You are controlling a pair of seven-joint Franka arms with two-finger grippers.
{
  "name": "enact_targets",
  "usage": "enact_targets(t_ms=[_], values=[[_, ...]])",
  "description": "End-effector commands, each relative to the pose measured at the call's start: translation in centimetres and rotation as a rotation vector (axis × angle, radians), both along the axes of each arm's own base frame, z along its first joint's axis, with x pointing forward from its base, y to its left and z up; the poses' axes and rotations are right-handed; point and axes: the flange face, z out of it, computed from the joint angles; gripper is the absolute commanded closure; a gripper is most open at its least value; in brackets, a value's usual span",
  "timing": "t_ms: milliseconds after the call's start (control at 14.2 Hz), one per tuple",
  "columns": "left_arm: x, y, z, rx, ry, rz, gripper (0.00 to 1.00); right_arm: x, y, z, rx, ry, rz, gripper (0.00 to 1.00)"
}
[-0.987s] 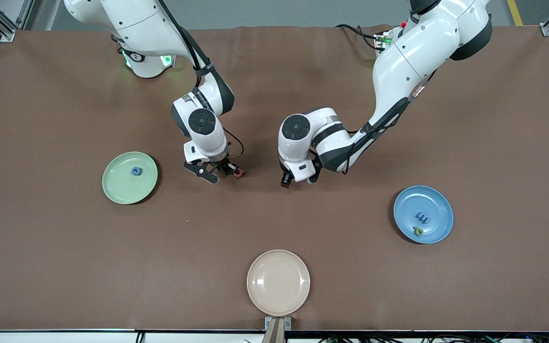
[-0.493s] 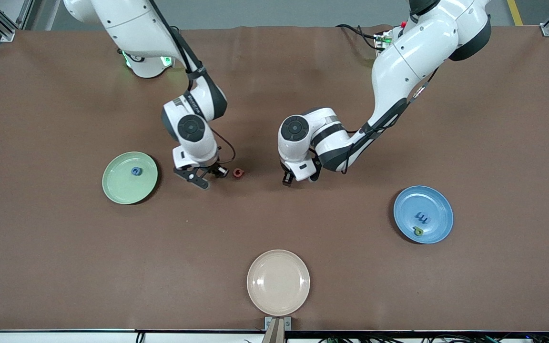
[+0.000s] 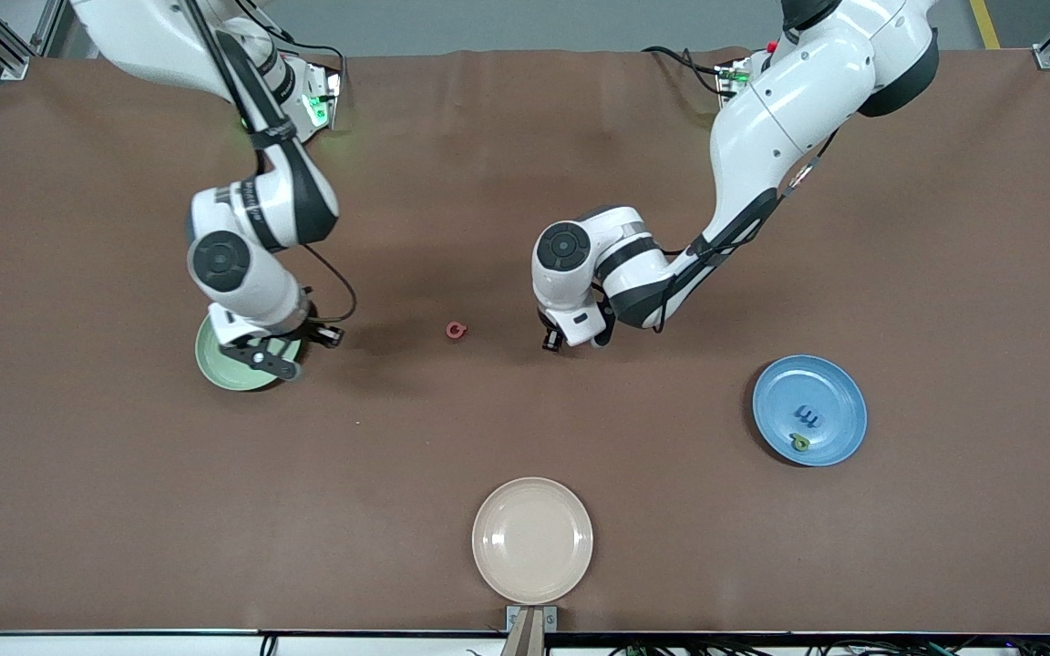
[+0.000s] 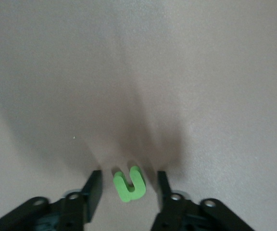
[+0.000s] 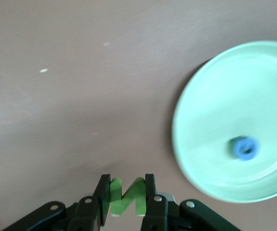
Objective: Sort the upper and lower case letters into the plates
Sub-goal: 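Carry the N to the green plate while the left gripper carries p to blue plate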
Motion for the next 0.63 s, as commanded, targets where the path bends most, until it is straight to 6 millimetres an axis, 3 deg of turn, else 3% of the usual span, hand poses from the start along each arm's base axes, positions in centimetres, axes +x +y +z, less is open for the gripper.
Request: enact_targets(t_ms=[0, 70, 141, 282, 352, 493, 564], values=[[-0.5, -0.3, -0.7, 0.026, -0.002, -0.003, 0.8, -1.3, -2.7, 0.4, 0.008, 0.002, 0.05, 1.0], [-0.3, -0.3, -0.4, 0.024, -0.01, -0.003, 0.94, -1.5, -4.0, 0.1, 0.01, 0.005, 0.061, 1.0], [0.3, 0.0, 0.2, 0.022, -0.026, -0.003, 0.99, -1.5, -5.2, 0.1, 0.015, -0.006, 0.076, 1.0], [2.5, 1.8, 2.7, 0.058, -0.08, -0.029, 1.0, -1.9, -7.5, -0.9, 0.02, -0.013, 0.105, 1.0], [4.9, 4.1, 4.6, 0.057, -0.107, -0.019, 1.0, -2.4, -8.2, -1.6, 0.022, -0.026, 0.119, 1.0], [7.7, 7.8, 8.0, 0.076, -0.141, -0.093, 1.0, -2.9, -10.3, -2.4, 0.025, -0.034, 0.139, 1.0], [8.8, 10.4, 8.2, 0.125, -0.113, -0.183, 1.0, -3.2, -11.3, -2.8, 0.026, -0.038, 0.149, 1.0]])
